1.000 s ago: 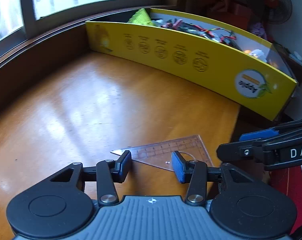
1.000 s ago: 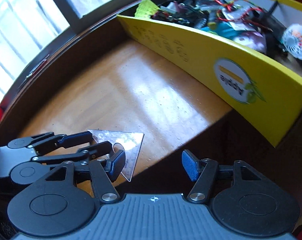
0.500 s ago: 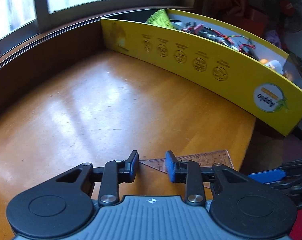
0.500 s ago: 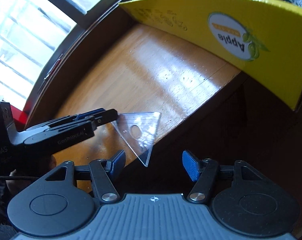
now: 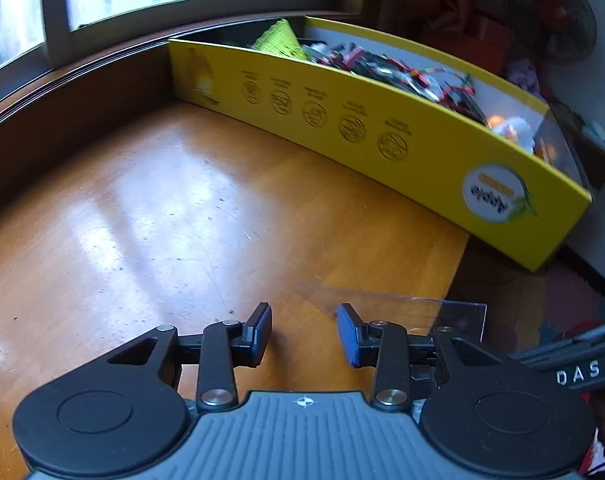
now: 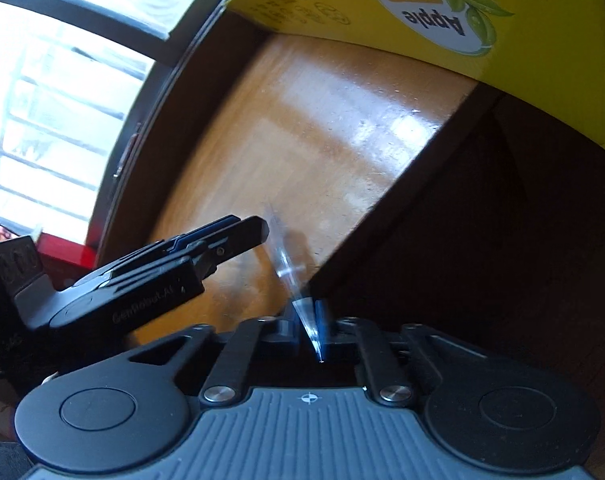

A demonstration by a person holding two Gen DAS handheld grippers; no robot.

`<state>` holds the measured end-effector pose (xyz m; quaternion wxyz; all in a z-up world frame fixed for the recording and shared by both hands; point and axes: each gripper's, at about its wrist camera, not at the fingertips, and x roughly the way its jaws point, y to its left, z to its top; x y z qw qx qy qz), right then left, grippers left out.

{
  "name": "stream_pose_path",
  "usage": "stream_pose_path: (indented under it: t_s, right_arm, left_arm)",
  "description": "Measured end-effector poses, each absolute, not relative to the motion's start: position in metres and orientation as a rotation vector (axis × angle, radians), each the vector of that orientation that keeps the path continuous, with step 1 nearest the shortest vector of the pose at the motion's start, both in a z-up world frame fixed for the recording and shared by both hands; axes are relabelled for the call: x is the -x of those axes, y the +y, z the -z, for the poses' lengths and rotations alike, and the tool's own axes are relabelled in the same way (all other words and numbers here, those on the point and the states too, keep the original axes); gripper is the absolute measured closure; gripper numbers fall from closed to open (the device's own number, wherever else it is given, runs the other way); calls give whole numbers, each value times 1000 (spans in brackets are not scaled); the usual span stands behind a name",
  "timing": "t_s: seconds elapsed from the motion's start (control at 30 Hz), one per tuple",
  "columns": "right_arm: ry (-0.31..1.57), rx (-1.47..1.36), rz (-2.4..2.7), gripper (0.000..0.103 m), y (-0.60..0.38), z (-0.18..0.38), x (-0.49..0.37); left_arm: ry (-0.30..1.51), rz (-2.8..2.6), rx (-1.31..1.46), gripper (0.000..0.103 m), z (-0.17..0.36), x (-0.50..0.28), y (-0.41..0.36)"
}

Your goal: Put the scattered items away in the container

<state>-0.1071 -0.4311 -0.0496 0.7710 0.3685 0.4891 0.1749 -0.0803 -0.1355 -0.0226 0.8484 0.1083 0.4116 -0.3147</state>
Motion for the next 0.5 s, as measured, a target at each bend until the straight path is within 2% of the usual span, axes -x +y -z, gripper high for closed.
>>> stream_pose_path:
  t_s: [0.33,0.5]
  right_arm:
    - [941,-765,-430,99,-419,19,102]
    - [911,-826,-462,99,-407,19,88]
  left_arm:
    - [792,598,-220,42,-9,66,-112]
    - [789,542,-228,35,-17,56,-93]
